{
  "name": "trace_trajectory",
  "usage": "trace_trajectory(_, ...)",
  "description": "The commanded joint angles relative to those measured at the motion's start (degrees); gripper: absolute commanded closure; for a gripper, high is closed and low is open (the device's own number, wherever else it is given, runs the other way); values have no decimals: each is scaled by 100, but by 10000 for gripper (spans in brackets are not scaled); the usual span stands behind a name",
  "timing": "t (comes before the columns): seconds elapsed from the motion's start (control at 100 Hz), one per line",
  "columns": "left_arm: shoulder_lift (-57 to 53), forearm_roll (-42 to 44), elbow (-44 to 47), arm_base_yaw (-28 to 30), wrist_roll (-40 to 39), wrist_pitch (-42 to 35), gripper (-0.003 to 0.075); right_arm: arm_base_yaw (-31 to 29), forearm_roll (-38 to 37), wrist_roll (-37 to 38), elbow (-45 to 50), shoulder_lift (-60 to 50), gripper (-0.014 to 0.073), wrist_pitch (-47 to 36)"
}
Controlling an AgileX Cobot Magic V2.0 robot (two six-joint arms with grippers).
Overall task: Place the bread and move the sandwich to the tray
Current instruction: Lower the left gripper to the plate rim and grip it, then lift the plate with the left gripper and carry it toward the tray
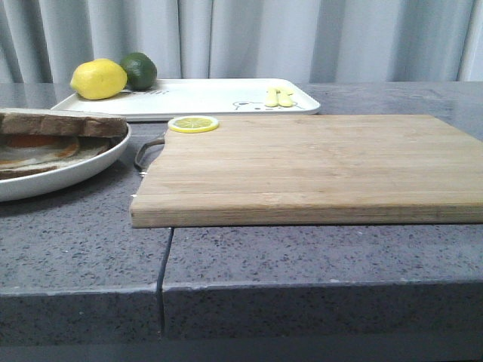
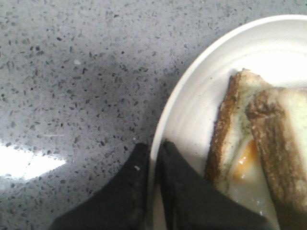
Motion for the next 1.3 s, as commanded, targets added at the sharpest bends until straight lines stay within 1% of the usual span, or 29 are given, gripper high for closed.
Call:
trace_trajectory(0.0,-120,-13,-113,18,-36,-65,739,-26,-76,-18,-142,22,19,-431)
trace_trajectory(0.22,-331,-441,-113,18,-36,-76,738,-26,-76,-13,-142,22,19,-436)
trace_trajectory(0.58,-1351,-1037,-152,18,-36,-234,738,-26,-76,-13,-142,22,19,-451)
trace_trajectory(0.75,-1466,-1519,-351,18,-24,-247,738,-26,-76,-13,-142,22,19,-451)
trace_trajectory(0.83,-1466,-1850,-473,18,122,-349,738,-26,-76,-13,-142,22,19,-451)
trace_trajectory(0.91,-1414,-2234,-561,18,320,-542,738,-26,-76,-13,-142,22,19,-451)
trace_trajectory(1.01,-1198,-2584,-755,18,533,-576,739,-26,-76,-13,-142,22,19,-451)
trace_trajectory(1.16,-607,-3222,-1132,18,1098,-520,739,-26,-76,-13,-142,22,19,-455)
trace_trajectory(1.29,5,-3715,-1543,18,1477,-288,739,-26,-76,-13,-142,22,19,-455)
